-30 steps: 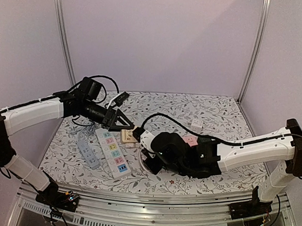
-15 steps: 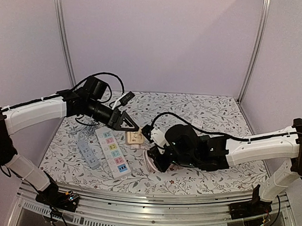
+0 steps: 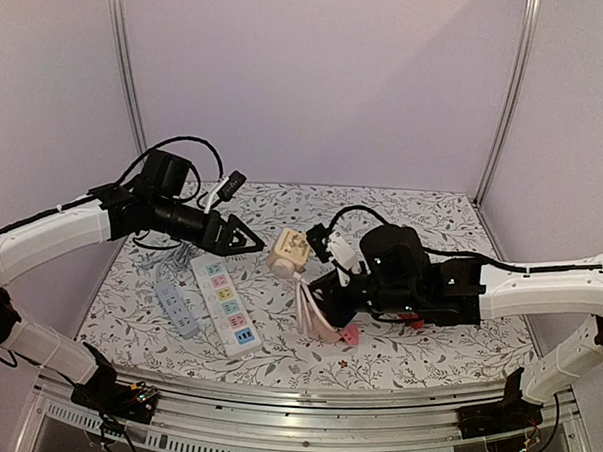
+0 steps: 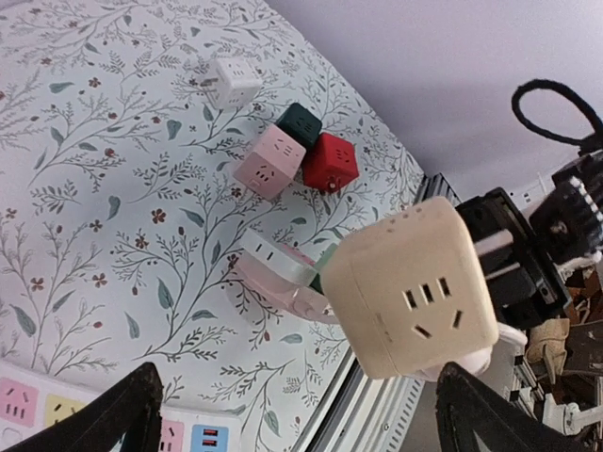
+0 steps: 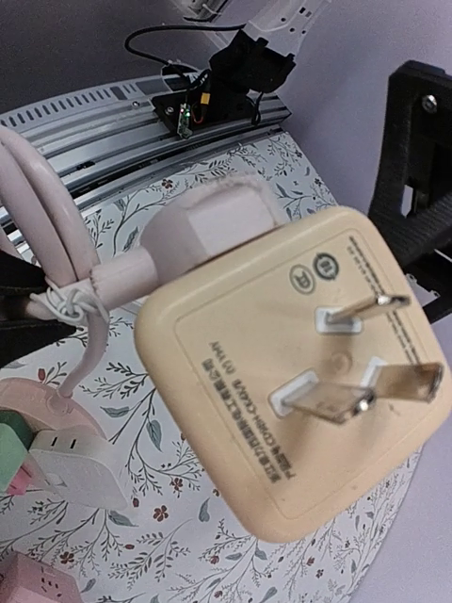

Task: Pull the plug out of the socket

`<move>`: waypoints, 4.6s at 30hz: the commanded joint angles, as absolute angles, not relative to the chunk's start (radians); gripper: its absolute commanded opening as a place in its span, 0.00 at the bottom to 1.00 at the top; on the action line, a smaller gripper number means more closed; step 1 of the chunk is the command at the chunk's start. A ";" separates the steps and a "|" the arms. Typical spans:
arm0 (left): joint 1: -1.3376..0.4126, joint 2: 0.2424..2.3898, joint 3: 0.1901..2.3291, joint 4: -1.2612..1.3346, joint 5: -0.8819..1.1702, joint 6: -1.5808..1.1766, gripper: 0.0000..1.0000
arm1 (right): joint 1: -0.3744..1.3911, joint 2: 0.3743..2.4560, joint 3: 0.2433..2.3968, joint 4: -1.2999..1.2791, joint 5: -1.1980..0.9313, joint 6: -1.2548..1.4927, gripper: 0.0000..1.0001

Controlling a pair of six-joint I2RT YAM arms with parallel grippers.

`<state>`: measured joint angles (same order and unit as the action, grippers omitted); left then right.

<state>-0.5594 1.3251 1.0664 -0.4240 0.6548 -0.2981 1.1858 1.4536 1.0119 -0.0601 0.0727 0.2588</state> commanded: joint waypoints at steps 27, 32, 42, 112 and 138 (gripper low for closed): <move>-0.810 1.275 1.037 -0.479 0.802 -0.017 0.95 | 0.996 1.431 1.150 -0.137 -0.779 0.400 0.00; -0.827 1.296 1.047 -0.482 0.836 -0.020 0.84 | 0.997 1.448 1.163 -0.144 -0.801 0.400 0.00; -0.847 1.322 1.063 -0.498 0.820 -0.021 0.70 | 0.996 1.462 1.174 -0.146 -0.828 0.405 0.00; -0.680 1.495 1.137 -0.570 0.471 -0.197 0.13 | 1.131 1.396 1.207 -0.324 0.274 0.349 0.75; -0.721 1.532 1.229 -0.690 0.478 -0.162 0.12 | 1.245 1.503 1.230 -0.182 0.515 0.519 0.74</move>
<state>-0.6960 1.5452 1.2694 -0.6777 0.5014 -0.1730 1.2430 1.5410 1.2518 -0.1928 0.4740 0.4923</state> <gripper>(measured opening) 0.580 0.744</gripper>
